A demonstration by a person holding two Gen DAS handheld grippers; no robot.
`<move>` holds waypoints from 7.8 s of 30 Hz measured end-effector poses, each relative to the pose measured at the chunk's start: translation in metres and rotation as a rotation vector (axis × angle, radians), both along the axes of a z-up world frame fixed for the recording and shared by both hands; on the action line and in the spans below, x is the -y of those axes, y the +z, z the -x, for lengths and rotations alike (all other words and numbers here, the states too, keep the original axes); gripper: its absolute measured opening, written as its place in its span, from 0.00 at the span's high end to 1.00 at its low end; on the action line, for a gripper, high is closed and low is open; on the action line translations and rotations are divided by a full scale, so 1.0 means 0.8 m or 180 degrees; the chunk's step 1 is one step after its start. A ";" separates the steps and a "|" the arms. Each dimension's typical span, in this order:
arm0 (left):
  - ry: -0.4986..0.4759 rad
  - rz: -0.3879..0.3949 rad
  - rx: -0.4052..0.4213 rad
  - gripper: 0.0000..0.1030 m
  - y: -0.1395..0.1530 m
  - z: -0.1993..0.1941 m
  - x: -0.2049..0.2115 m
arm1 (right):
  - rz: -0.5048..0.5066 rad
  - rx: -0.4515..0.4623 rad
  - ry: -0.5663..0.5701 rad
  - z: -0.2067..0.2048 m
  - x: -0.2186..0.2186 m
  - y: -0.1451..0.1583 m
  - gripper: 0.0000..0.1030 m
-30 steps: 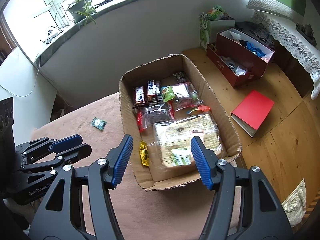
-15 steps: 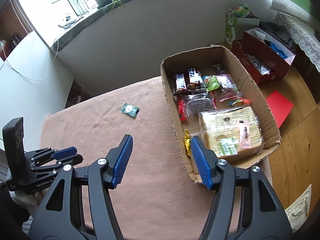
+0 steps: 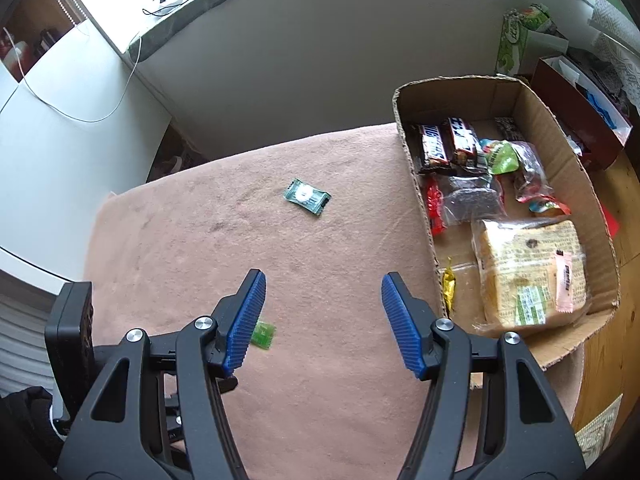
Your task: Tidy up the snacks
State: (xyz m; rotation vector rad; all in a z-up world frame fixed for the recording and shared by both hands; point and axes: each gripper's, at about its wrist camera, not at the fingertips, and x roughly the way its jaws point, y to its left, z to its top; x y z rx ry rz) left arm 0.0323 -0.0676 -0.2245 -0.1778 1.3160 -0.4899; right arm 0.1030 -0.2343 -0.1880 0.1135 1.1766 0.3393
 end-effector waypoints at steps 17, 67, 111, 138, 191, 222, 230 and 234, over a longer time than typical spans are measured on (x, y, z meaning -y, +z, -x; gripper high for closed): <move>0.0813 0.0355 -0.0038 0.70 -0.022 -0.019 0.013 | 0.0181 -0.0264 0.1074 -0.095 -0.088 -0.051 0.43; 0.0942 -0.0269 0.0280 0.82 -0.012 -0.063 0.008 | 0.0577 -0.0294 0.1299 -0.138 -0.130 -0.113 0.94; 0.0046 -0.0103 0.0716 0.82 0.095 -0.099 0.095 | 0.0021 0.0169 -0.0521 -0.024 0.141 0.039 0.95; -0.0252 -0.0163 0.1063 0.82 0.116 -0.217 0.227 | 0.0026 0.0231 -0.0767 -0.117 0.218 0.015 0.95; -0.0171 -0.0211 0.1078 0.53 0.124 -0.210 0.186 | 0.0387 0.0409 -0.1063 -0.074 0.202 0.039 0.27; -0.0060 -0.0171 0.1317 0.38 0.206 -0.086 0.124 | 0.0614 0.0851 -0.1396 0.037 0.142 0.146 0.11; -0.0066 -0.0234 0.1341 0.37 0.211 -0.078 0.125 | 0.0648 0.0869 -0.1415 0.039 0.142 0.149 0.11; -0.0068 -0.0262 0.1361 0.37 0.212 -0.076 0.126 | 0.0640 0.0850 -0.1429 0.041 0.143 0.148 0.11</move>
